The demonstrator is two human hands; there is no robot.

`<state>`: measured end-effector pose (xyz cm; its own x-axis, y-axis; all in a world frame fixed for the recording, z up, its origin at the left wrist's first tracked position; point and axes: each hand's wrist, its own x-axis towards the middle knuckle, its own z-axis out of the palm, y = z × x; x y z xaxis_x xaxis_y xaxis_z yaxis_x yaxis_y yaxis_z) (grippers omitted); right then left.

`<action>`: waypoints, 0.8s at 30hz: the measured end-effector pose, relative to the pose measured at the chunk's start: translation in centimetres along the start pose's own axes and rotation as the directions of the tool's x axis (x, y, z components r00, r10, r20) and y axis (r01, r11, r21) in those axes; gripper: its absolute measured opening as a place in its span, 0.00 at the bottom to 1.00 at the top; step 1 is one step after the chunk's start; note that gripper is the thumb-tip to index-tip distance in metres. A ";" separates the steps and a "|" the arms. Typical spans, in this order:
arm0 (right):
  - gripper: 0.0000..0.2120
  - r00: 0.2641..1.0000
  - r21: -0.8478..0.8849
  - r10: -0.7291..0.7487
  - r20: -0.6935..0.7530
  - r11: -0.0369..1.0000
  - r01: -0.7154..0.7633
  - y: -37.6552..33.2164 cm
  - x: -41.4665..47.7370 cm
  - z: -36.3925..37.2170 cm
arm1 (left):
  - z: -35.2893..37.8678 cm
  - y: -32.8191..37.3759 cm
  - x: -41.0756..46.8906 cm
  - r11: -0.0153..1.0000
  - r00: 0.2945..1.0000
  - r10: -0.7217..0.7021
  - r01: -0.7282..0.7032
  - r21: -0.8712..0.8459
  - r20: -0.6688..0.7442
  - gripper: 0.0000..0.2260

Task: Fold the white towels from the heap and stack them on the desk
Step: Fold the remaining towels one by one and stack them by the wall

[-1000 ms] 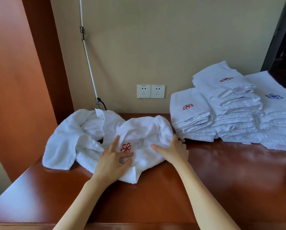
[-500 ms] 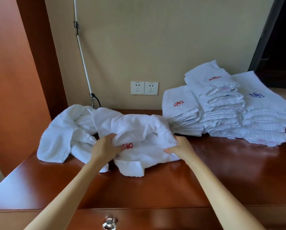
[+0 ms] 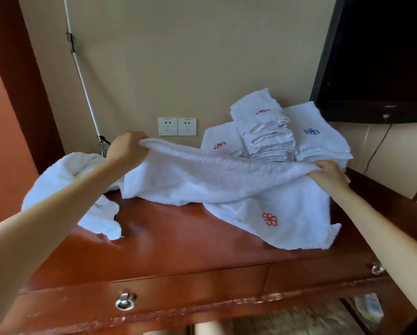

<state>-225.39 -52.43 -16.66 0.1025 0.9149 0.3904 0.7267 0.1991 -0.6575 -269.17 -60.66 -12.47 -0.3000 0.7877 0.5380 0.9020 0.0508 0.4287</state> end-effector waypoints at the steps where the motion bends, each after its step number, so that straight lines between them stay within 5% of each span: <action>1: 0.06 0.979 0.094 0.137 0.150 0.984 -0.152 0.3 -0.5 -0.1 | 0.6 0.0 -0.2 0.998 0.996 0.022 -0.026 0.051 0.087 0.09; 3: 0.08 0.852 0.122 0.231 0.470 0.939 -0.322 2.5 -1.4 0.2 | 2.1 -0.2 -1.3 0.970 0.913 0.068 -0.154 0.185 0.402 0.12; 6: 0.41 0.694 -0.121 0.167 0.701 0.986 -0.115 5.7 -2.2 1.6 | 5.2 -1.2 -3.6 0.915 0.710 0.028 -0.301 0.268 0.703 0.40; 8: 0.51 0.742 -0.288 0.159 0.651 0.956 0.048 6.6 -2.7 3.3 | 7.1 -1.2 -4.9 0.884 0.681 0.028 -0.359 0.301 0.732 0.51; 10: 0.45 0.771 -0.223 0.136 0.622 0.975 0.007 6.5 -2.7 4.0 | 8.8 -0.8 -5.9 0.879 0.655 0.041 -0.382 0.284 0.754 0.51; 14: 0.18 0.713 -0.179 0.161 0.682 0.983 -0.051 6.2 -1.5 3.4 | 10.4 -0.3 -6.0 0.897 0.637 0.034 -0.360 0.258 0.770 0.48; 18: 0.05 0.926 -0.487 0.208 0.314 0.873 -0.031 5.5 1.1 0.3 | 9.9 0.6 -5.6 0.761 0.689 0.166 -0.544 0.353 0.705 0.39; 20: 0.05 0.998 -0.586 -0.001 0.058 0.809 0.035 5.4 2.5 -2.2 | 9.5 1.5 -4.9 0.750 0.695 0.230 -0.572 0.331 0.681 0.34; 24: 0.18 0.866 -0.577 -0.379 -0.326 0.806 0.135 5.7 3.9 -7.1 | 9.1 3.7 -2.5 0.717 0.750 0.603 -0.659 0.227 0.271 0.33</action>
<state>-216.01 -50.25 -14.26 0.0349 0.6021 0.7977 0.9911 0.0817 -0.1050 -262.29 -56.83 -18.83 0.4035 0.7879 0.4653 0.9150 -0.3436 -0.2116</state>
